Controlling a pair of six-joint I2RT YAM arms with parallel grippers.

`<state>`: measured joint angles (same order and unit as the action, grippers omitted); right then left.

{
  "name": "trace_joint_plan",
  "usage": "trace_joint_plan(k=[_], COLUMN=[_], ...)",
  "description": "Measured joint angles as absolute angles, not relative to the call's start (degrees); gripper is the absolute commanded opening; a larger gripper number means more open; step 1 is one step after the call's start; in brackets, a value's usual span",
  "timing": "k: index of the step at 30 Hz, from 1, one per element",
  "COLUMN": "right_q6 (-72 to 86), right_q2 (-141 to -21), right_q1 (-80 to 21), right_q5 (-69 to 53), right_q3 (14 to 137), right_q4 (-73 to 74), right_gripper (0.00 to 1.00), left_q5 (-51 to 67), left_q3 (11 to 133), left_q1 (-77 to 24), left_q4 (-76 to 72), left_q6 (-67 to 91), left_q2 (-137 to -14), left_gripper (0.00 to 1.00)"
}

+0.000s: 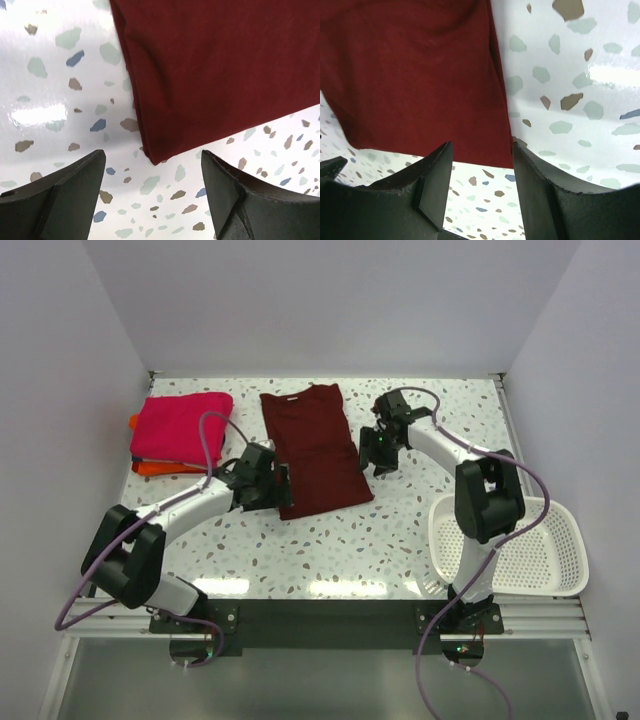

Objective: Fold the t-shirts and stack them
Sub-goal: Fold the tshirt

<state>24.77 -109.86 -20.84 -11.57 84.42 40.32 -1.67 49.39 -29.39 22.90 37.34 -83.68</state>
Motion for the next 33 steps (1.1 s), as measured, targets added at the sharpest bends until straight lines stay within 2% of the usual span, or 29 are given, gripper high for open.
trace_joint_plan(k=[8,15,20,28,33], right_q6=[24.4,24.4,24.4,24.4,24.4], right_q2=[-109.3,-109.3,-109.5,-110.5,-110.6], right_q1=[-22.0,-22.5,-22.5,-22.5,-22.5], right_q5=[-11.6,-11.6,-11.6,-11.7,-11.7], right_q3=[76.4,74.7,74.5,73.6,73.6], right_q4=[40.6,40.2,39.4,38.8,38.8], right_gripper=[0.52,0.5,0.36,0.27,0.25], left_q5=[0.1,1.3,1.4,1.3,1.1], left_q3=[45.1,45.1,45.0,44.2,44.6], left_q1=[-29.4,-29.4,-29.4,-29.4,-29.4], left_q4=[21.6,20.2,20.1,17.5,16.2], left_q6=[38.6,39.0,39.0,39.0,38.9], left_q2=[-84.1,-85.3,-85.6,-86.4,-87.7], left_gripper=[0.78,0.77,0.76,0.71,0.55])
